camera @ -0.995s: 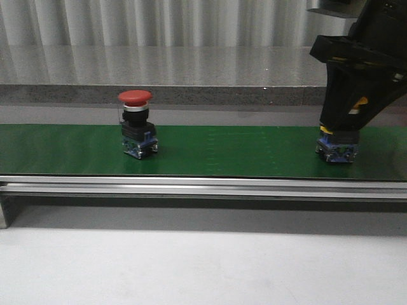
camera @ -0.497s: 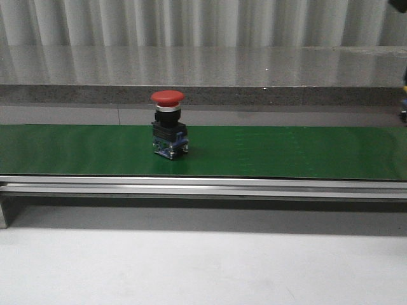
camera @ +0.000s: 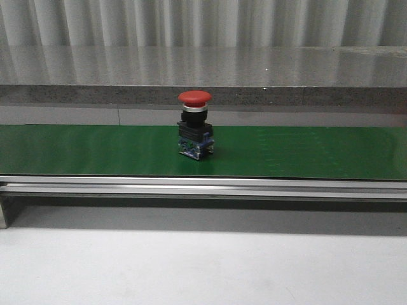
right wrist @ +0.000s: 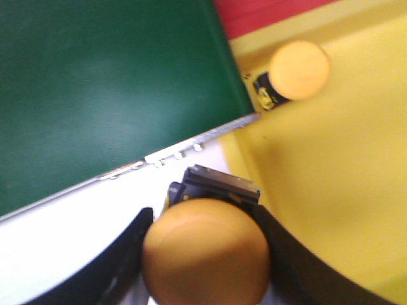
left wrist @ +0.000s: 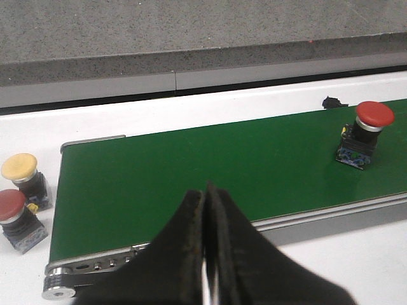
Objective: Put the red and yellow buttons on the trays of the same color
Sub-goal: 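Carry the yellow button into the yellow tray and open the right gripper, then move the right gripper back over the belt's far end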
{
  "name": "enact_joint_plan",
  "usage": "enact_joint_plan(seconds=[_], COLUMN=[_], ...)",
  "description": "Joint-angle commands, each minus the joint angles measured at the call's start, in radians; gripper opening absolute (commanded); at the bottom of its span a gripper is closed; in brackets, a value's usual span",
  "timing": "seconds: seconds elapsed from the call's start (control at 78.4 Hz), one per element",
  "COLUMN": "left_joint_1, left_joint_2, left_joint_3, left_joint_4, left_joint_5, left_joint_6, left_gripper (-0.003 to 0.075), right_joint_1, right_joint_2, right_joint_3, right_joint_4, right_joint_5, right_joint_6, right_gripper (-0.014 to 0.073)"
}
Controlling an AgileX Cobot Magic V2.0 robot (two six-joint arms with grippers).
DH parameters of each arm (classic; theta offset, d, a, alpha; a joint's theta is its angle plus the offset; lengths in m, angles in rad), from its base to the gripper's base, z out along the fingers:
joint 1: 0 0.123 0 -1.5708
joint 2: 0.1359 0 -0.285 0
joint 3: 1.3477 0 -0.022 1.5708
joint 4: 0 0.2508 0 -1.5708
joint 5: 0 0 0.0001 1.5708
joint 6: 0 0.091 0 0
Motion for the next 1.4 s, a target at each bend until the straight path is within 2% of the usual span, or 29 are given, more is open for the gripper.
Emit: enact_joint_plan(seconds=[0.0, 0.128, 0.459, 0.867, 0.944, 0.969, 1.059, 1.071, 1.135, 1.39], left_joint_1=[-0.009, -0.009, -0.009, -0.009, -0.009, -0.009, -0.009, -0.009, -0.009, -0.009], left_joint_2=[0.001, 0.001, 0.001, 0.001, 0.001, 0.001, 0.001, 0.001, 0.001, 0.001], left_joint_3=[-0.029, -0.029, -0.029, -0.029, -0.029, -0.029, -0.029, -0.029, -0.029, -0.029], left_joint_4=[-0.014, -0.014, -0.014, -0.014, -0.014, -0.014, -0.014, -0.014, -0.014, -0.014], left_joint_5=[-0.077, -0.077, -0.077, -0.077, -0.077, -0.077, -0.077, -0.077, -0.077, -0.079], left_joint_6=[0.002, 0.002, 0.002, 0.002, 0.002, 0.002, 0.002, 0.002, 0.002, 0.002], left_gripper=[-0.002, -0.002, -0.002, -0.002, -0.002, -0.002, -0.002, -0.002, -0.002, -0.002], right_joint_1=[-0.068, -0.17, -0.295, -0.299, -0.299, -0.299, -0.299, -0.299, -0.299, -0.299], right_joint_2=[-0.026, -0.026, -0.015, 0.198, 0.215, 0.218, 0.219, 0.219, 0.219, 0.149], right_joint_3=[0.004, 0.046, 0.124, 0.126, 0.126, 0.126, 0.126, 0.126, 0.126, 0.123], right_joint_4=[-0.012, -0.013, -0.009, 0.083, 0.083, 0.083, 0.083, 0.083, 0.083, 0.086], right_joint_5=[-0.041, -0.097, -0.245, -0.366, -0.369, -0.369, -0.37, -0.373, -0.375, -0.371], right_joint_6=[0.011, 0.018, 0.039, 0.041, 0.041, 0.041, 0.041, 0.041, 0.041, 0.04], right_gripper=[0.0111, 0.0111, 0.0111, 0.0117, 0.019, 0.0259, 0.0392, 0.045, 0.0524, 0.0542])
